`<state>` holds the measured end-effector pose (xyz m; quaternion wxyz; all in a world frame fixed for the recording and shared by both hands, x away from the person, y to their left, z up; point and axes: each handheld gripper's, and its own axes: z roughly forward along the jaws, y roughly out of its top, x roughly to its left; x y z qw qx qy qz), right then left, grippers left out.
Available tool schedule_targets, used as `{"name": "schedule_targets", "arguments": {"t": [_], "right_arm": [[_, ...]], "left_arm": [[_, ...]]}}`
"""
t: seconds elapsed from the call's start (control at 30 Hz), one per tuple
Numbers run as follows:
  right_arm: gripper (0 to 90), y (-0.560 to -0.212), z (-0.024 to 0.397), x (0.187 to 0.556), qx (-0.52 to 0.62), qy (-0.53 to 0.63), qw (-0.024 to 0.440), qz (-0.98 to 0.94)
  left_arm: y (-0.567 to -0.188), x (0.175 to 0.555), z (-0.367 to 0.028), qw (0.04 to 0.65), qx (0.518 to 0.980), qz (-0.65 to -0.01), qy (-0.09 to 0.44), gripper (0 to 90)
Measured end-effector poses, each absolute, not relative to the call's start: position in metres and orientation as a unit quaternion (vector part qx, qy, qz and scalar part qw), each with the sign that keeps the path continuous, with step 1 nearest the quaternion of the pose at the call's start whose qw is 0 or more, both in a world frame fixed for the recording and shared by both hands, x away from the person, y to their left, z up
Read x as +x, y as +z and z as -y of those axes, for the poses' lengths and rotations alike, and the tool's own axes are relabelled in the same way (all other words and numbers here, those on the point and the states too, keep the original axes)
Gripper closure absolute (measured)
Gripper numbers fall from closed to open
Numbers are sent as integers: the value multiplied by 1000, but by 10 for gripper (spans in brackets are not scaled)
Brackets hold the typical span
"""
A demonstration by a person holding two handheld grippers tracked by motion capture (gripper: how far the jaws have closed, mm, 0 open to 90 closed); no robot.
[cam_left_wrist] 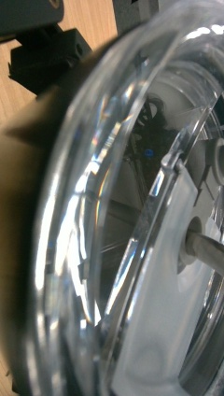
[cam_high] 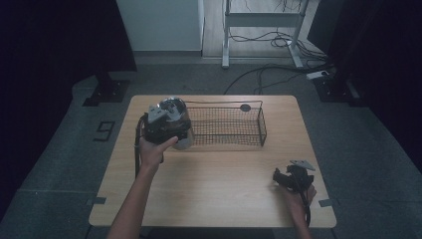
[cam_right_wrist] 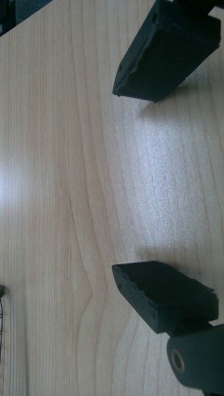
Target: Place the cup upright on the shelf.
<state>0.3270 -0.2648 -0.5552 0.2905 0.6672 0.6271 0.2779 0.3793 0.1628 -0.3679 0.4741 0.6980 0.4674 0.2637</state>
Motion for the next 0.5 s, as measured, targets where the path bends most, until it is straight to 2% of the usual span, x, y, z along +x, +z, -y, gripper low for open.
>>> {"name": "schedule_targets", "arguments": {"t": [0.5], "right_arm": [[119,-555,265,327,667,279,291,-626]], "left_arm": [[-365,395,-156,468,695,-476,268,38]]}}
